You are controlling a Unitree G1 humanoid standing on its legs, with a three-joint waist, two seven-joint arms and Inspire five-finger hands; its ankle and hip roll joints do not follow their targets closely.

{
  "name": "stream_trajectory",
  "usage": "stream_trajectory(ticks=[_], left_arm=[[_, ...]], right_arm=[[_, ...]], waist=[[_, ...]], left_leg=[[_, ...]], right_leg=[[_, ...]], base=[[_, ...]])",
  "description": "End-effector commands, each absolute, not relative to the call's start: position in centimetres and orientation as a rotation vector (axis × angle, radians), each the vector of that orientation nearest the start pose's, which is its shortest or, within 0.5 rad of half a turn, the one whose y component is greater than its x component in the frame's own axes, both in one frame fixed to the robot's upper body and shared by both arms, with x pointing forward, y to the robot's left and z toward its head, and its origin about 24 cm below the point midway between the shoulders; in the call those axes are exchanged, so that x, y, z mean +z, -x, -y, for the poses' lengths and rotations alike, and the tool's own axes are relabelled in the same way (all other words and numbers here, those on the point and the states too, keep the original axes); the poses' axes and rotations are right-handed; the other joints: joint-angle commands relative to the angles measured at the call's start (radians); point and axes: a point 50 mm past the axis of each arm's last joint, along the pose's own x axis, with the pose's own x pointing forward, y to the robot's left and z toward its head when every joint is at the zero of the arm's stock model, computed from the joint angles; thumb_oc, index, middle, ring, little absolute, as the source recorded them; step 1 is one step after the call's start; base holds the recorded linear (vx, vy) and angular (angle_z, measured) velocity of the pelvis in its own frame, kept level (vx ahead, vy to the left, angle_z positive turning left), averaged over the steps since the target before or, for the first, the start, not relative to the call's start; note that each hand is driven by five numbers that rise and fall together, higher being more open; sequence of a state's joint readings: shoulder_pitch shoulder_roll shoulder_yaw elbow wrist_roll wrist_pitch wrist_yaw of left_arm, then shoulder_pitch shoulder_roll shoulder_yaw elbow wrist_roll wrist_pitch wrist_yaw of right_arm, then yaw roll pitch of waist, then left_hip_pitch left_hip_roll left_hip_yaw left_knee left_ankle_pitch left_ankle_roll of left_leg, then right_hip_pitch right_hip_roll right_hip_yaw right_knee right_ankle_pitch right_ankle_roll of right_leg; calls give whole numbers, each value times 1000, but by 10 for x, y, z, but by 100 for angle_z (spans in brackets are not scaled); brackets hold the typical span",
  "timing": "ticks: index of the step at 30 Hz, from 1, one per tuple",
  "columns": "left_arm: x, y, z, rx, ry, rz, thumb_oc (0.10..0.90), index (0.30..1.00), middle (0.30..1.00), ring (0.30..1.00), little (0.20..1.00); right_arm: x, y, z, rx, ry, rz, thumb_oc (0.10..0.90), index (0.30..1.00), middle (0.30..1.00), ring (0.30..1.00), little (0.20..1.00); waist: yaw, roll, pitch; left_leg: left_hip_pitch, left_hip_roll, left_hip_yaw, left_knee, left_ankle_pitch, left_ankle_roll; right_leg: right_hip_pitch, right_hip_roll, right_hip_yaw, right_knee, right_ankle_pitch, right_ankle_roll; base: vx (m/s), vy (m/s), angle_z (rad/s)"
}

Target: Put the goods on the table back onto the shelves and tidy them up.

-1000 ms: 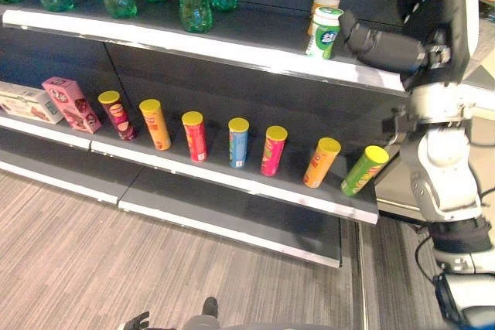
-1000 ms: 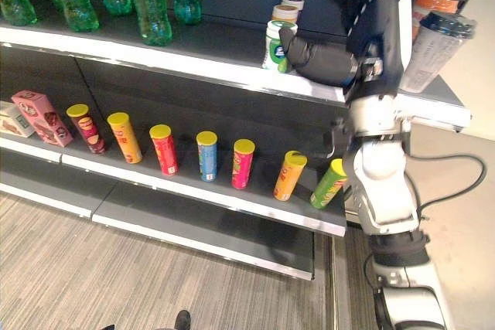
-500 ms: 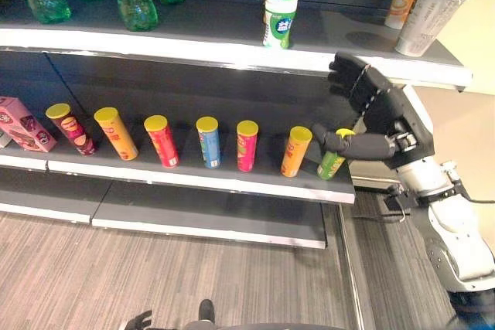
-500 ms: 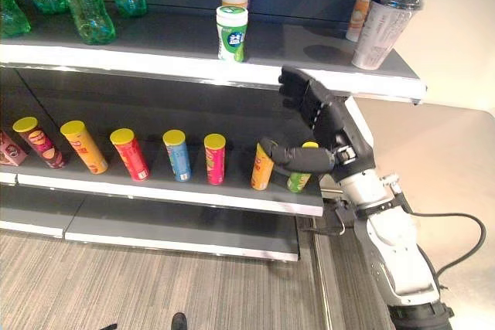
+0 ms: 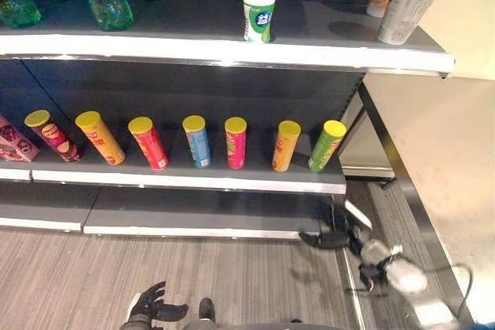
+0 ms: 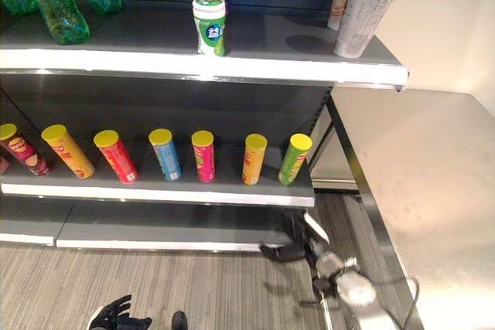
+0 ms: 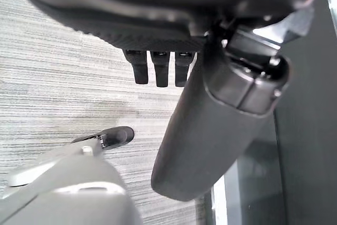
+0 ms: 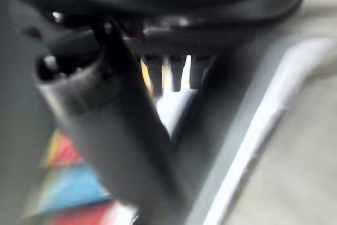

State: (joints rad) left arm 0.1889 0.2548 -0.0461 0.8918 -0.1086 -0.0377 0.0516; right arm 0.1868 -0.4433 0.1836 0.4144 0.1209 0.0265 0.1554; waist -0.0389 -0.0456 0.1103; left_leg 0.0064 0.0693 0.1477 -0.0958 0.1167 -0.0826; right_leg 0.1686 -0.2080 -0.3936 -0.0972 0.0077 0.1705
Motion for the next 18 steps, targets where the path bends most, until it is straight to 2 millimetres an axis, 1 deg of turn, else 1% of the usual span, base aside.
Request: stream_trajectory(ticks=[1,2,3,4,5,6,7,9,10,11,12,13,14,16,18], left_arm=[[-129,-120,-258,233,-190,-903,800,900,900,900,900],[-129,-120,-258,233,-190,-903,800,900,900,900,900],[-129,-121,-258,238,-186,-900,800,900,900,900,900],[-129,-121,-258,238,-186,-900,800,900,900,900,900],[-128,-122,-258,244,-180,-898,800,900,900,900,900],[-129,-121,-258,249,-174,-902,800,900,900,900,900],[-129,-121,-258,249,-174,-902,800,900,900,900,900],[-130,-120,-258,255,-166,-909,800,900,900,900,900],[-132,-119,-257,259,-158,-918,800,900,900,900,900],[-133,-118,-257,257,-157,-925,800,900,900,900,900],[-132,-118,-257,258,-157,-925,800,900,900,900,900],[-135,-116,-256,258,-158,-940,800,900,900,900,900],[-134,-116,-256,258,-158,-940,800,900,900,900,900],[-136,-115,-254,254,-152,-947,800,900,900,900,900],[-136,-116,-254,252,-152,-947,800,900,900,900,900]], right_arm=[[-57,-193,227,107,369,-504,800,900,900,900,900],[-57,-193,227,107,369,-504,800,900,900,900,900],[-75,-185,229,45,359,-584,800,900,900,900,900],[-75,-185,229,45,358,-583,800,900,900,900,900],[-81,-183,230,24,371,-616,800,900,900,900,900],[-94,-176,231,-5,370,-688,800,900,900,900,900],[-94,-176,231,-5,370,-688,800,900,900,900,900],[-106,-166,231,-23,363,-755,800,900,900,900,900],[-116,-158,232,-35,362,-819,800,900,900,900,900],[-120,-153,232,-37,362,-851,800,900,900,900,900],[-120,-153,232,-37,362,-851,800,900,900,900,900],[-128,-145,232,-56,344,-905,800,900,900,900,900],[-128,-145,232,-56,344,-905,800,900,900,900,900],[-138,-132,232,-86,303,-982,800,900,900,900,900],[-140,-130,232,-94,289,-995,800,900,900,900,900]], waist=[[8,1,0],[8,1,0],[11,0,-2],[11,-1,-1],[14,-1,-2],[18,-2,-3],[18,-2,-3],[23,-3,-4],[26,-5,-4],[27,-6,-4],[27,-6,-4],[30,-7,-5],[30,-8,-5],[31,-8,-5],[31,-8,-4]], left_leg=[[108,49,49,9,-163,-31],[108,49,49,9,-163,-31],[111,49,47,9,-165,-30],[112,49,47,9,-165,-30],[114,49,46,9,-166,-30],[116,49,45,9,-168,-29],[117,49,45,9,-168,-29],[119,48,44,9,-169,-29],[120,49,43,9,-169,-29],[121,49,42,9,-169,-29],[122,49,42,9,-169,-29],[123,49,41,9,-170,-28],[123,49,41,9,-170,-28],[126,48,41,9,-171,-29],[127,48,41,9,-171,-29]], right_leg=[[-41,-31,-60,35,24,5],[-41,-31,-60,35,24,5],[-36,-30,-59,34,23,4],[-36,-30,-59,34,23,4],[-34,-29,-59,34,22,3],[-31,-27,-58,33,21,2],[-31,-27,-58,33,21,2],[-28,-25,-58,31,20,0],[-26,-23,-58,30,20,0],[-24,-23,-57,29,20,0],[-24,-23,-57,29,20,0],[-22,-22,-56,27,20,-1],[-21,-22,-56,27,20,-1],[-18,-21,-57,25,19,-1],[-17,-21,-57,24,19,-1]], base=[[0,0,0],[0,0,0],[0,0,0],[0,0,0],[0,0,0],[0,0,0],[0,0,0],[0,0,0],[0,0,0],[0,0,0],[0,0,0],[0,0,0],[0,0,0],[0,0,0],[0,0,0]])
